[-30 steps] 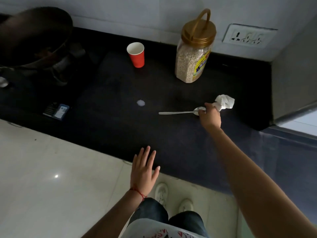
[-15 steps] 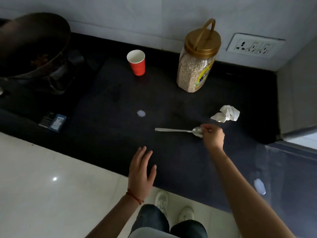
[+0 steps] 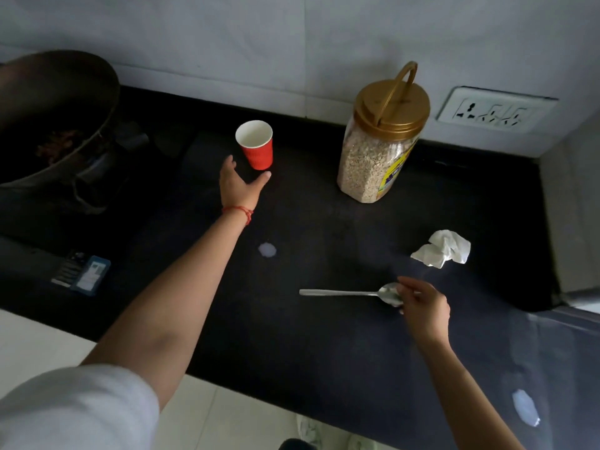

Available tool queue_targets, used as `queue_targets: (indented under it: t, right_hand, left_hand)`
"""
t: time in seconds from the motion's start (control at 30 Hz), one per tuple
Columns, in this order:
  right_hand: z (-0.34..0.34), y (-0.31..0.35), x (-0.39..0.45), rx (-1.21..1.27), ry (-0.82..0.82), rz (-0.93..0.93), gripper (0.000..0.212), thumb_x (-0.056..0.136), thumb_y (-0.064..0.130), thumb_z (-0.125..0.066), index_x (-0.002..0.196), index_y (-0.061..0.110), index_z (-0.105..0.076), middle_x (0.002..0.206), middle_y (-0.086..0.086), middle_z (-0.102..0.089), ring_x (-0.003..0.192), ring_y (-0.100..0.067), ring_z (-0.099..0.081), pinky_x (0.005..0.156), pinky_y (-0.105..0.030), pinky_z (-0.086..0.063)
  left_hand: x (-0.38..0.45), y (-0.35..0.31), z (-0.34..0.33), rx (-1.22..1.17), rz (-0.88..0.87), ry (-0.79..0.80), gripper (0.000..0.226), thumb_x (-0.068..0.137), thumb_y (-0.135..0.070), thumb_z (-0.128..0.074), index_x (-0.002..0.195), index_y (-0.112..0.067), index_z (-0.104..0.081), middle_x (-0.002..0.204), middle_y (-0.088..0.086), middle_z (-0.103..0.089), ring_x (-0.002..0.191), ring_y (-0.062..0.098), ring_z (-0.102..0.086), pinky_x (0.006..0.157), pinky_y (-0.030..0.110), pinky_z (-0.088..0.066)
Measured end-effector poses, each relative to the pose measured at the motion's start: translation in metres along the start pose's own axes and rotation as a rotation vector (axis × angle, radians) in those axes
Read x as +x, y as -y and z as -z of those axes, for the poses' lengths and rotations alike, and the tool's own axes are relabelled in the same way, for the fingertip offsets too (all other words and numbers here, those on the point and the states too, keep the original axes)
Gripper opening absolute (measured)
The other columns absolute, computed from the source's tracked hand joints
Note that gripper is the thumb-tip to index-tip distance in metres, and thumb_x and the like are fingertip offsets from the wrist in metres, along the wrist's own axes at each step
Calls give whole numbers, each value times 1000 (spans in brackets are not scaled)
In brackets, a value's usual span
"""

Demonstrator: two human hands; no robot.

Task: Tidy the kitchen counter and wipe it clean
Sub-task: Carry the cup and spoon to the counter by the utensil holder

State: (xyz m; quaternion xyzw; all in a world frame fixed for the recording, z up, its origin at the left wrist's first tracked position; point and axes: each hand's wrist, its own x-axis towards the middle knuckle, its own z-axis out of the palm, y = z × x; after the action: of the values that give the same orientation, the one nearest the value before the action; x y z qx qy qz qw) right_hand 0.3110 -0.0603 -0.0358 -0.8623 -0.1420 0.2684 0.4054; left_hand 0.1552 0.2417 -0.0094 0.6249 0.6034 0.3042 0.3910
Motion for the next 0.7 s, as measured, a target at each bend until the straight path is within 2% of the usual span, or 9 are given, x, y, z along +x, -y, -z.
queue_targets:
  t: [0.13,0.17,0.33,0.4,0.57,0.63,0.7]
  right_hand:
    - [-2,-7,0,13,0,-9,27,83,7,-62,107,16,-66,98,-8,-68,87,-30,-66,71,-19,-49]
    - [-3,-8,-1,7,-2,-12,28,82,7,-63,107,17,-66,98,-7,-68,86,-27,-66,73,-16,-48]
    - [-9,-11,-5,13,-30,-38,25,78,4,-66,102,14,-69,84,-4,-67,64,7,-61,58,1,-43]
    - [-10,-12,-7,5,-45,-40,23,78,5,-67,99,15,-70,81,-3,-67,62,12,-59,59,2,-42]
    - [-10,-14,-11,-9,-58,-38,22,78,7,-68,97,17,-71,81,-3,-69,71,7,-60,62,0,-42]
    - [-10,-13,-11,-9,-64,-24,22,78,7,-67,98,17,-71,84,-5,-71,75,-3,-63,63,-1,-42]
    - [-10,-10,-11,6,-65,-21,22,79,7,-66,99,15,-70,87,-6,-71,75,-14,-66,62,-8,-45]
  left_hand:
    - [27,4,-19,-91,68,22,95,71,-24,-77,144,-7,-20,148,12,-36,137,23,-35,111,33,-29]
    - [32,4,-23,-114,80,15,95,70,-23,-77,144,-7,-20,147,11,-37,136,23,-36,111,33,-30]
    - [50,7,-38,-206,65,-40,91,65,-18,-81,139,-8,-29,138,12,-48,128,24,-47,106,32,-36]
    - [54,7,-41,-203,65,-64,89,63,-19,-82,137,-9,-33,135,11,-51,125,24,-49,107,35,-38]
    - [63,1,-45,-213,88,-102,86,63,-23,-81,136,-12,-36,136,9,-50,126,24,-48,108,40,-39]
    - [66,-2,-44,-212,86,-99,83,66,-23,-80,136,-13,-36,137,8,-49,128,24,-46,108,39,-38]
    - [64,-4,-43,-190,67,-88,80,68,-22,-78,136,-12,-37,137,8,-49,127,24,-46,108,38,-39]
